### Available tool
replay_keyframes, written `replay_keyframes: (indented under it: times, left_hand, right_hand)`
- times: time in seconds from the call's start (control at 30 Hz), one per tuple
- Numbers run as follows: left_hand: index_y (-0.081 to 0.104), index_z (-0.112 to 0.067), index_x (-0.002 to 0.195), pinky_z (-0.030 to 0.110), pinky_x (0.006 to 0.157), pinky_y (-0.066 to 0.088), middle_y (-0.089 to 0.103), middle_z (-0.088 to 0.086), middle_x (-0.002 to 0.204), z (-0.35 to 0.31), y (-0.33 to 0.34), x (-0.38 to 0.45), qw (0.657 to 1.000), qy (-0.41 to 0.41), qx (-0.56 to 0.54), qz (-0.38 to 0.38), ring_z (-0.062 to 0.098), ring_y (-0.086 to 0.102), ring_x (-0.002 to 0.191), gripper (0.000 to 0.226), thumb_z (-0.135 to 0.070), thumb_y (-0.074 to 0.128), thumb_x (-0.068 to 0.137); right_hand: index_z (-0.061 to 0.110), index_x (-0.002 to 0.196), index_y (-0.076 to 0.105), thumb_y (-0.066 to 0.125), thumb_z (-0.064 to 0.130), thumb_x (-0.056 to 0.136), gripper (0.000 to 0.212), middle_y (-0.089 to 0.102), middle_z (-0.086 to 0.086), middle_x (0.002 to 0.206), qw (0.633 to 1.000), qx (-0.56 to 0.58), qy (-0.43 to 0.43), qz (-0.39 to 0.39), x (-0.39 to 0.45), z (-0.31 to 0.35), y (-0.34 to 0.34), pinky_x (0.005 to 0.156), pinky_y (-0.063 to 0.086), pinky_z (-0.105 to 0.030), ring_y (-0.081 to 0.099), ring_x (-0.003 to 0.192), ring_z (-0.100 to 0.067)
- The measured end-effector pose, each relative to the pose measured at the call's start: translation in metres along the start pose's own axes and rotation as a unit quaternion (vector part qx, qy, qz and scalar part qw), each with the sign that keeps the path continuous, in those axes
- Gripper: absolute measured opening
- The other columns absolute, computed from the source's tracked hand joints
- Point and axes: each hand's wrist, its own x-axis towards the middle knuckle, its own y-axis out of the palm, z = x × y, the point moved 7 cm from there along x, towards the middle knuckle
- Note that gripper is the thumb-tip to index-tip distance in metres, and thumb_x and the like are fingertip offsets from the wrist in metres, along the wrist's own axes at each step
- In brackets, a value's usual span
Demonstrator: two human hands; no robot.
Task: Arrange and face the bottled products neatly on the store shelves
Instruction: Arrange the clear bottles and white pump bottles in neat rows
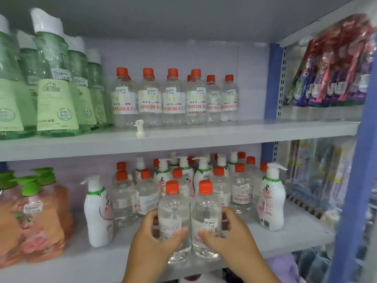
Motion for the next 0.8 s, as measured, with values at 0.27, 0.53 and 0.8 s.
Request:
replay_keyframes:
  times: [0.27,0.53,0.8]
  left_hand:
    - [0.063,-0.068,0.092,0.022,0.067,0.054,0.077,-0.02,0.087,-0.164,0.013,-0.047,0.994,0.106,-0.03,0.026,-0.003,0.073,0.08,0.057,-0.046,0.086,0.044]
    - [0.072,-0.039,0.1,0.023,0.07,0.047,0.075,-0.026,0.089,-0.308,0.059,-0.018,0.98,0.195,-0.02,-0.022,-0.009,0.07,0.078,0.051,-0.067,0.074,0.058]
    - [0.065,-0.034,0.109,0.037,0.077,0.063,0.073,-0.013,0.096,-0.323,0.084,0.075,0.982,0.115,0.128,-0.076,0.012,0.072,0.087,0.05,-0.064,0.079,0.072]
  right_hand:
    - [0.049,0.104,0.068,0.083,0.047,0.054,0.052,0.077,0.013,0.099,0.989,0.036,-0.113,0.084,-0.032,0.091,-0.128,0.084,0.06,-0.029,0.073,0.093,-0.003]
    - [0.033,0.11,0.073,0.088,0.06,0.057,0.062,0.078,0.013,0.102,0.969,0.017,-0.235,0.078,0.019,0.183,-0.261,0.091,0.057,-0.042,0.075,0.094,-0.01]
    - [0.027,0.106,0.068,0.085,0.049,0.074,0.042,0.076,0.011,0.092,0.984,-0.057,-0.152,0.071,0.14,0.18,-0.273,0.061,0.06,-0.029,0.074,0.079,-0.007]
